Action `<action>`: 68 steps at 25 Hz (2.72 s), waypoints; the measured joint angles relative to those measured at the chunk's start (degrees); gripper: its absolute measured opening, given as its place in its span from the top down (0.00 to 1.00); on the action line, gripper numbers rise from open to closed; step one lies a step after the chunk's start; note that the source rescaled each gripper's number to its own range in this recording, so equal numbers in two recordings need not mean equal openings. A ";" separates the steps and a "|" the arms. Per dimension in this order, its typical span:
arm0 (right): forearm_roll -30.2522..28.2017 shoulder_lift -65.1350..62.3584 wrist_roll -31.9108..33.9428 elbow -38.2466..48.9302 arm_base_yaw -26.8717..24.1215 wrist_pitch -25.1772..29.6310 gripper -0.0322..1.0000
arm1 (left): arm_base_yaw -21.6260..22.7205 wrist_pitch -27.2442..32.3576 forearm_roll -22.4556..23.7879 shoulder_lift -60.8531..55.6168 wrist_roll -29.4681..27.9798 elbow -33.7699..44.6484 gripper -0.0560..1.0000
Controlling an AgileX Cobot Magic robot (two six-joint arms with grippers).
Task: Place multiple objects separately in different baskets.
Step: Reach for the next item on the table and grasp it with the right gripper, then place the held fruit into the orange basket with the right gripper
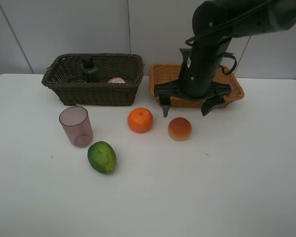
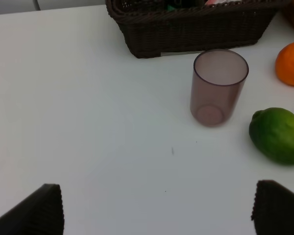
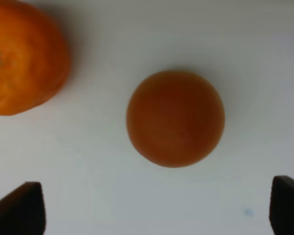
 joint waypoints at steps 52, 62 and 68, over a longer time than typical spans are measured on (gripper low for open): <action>-8.08 11.35 14.31 4.43 -1.21 -16.75 0.55 | 0.00 0.00 0.00 0.00 0.00 0.00 0.00; -8.08 11.35 14.31 4.43 -1.21 -16.53 0.55 | 0.00 0.00 0.00 0.00 0.00 0.00 0.00; -8.08 11.35 14.31 4.43 -1.21 -16.53 0.55 | 0.00 0.00 0.00 0.00 0.00 0.00 0.00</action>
